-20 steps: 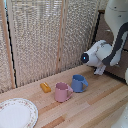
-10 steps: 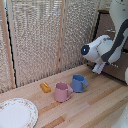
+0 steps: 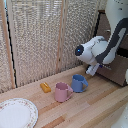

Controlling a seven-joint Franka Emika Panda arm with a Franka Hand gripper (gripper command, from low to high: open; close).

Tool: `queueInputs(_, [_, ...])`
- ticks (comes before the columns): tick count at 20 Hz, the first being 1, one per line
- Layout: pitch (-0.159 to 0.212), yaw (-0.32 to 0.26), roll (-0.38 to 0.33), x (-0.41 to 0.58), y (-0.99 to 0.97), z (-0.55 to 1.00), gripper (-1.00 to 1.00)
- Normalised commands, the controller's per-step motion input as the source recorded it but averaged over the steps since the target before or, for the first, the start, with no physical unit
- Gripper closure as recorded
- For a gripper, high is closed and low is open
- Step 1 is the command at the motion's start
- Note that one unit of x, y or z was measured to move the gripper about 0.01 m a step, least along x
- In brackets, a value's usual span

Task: Please adjust your gripper to match the height of the lower drawer handle. Progress your gripper onward until it happens to touch the drawer handle. Now, firmly take hold of it with your gripper, then steadily retract it to swing the drawer wide open.

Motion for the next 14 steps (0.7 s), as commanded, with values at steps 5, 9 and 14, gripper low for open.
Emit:
queueInputs(5, [0.036, 0.000, -0.002, 0.046, 0.96, -0.08, 1.00])
queueInputs(9, [0.018, 0.004, 0.002, 0.099, 0.29, -0.01, -1.00])
queueInputs(14, [-0.069, -0.007, 0.009, 0.207, 0.01, 0.43, -1.00])
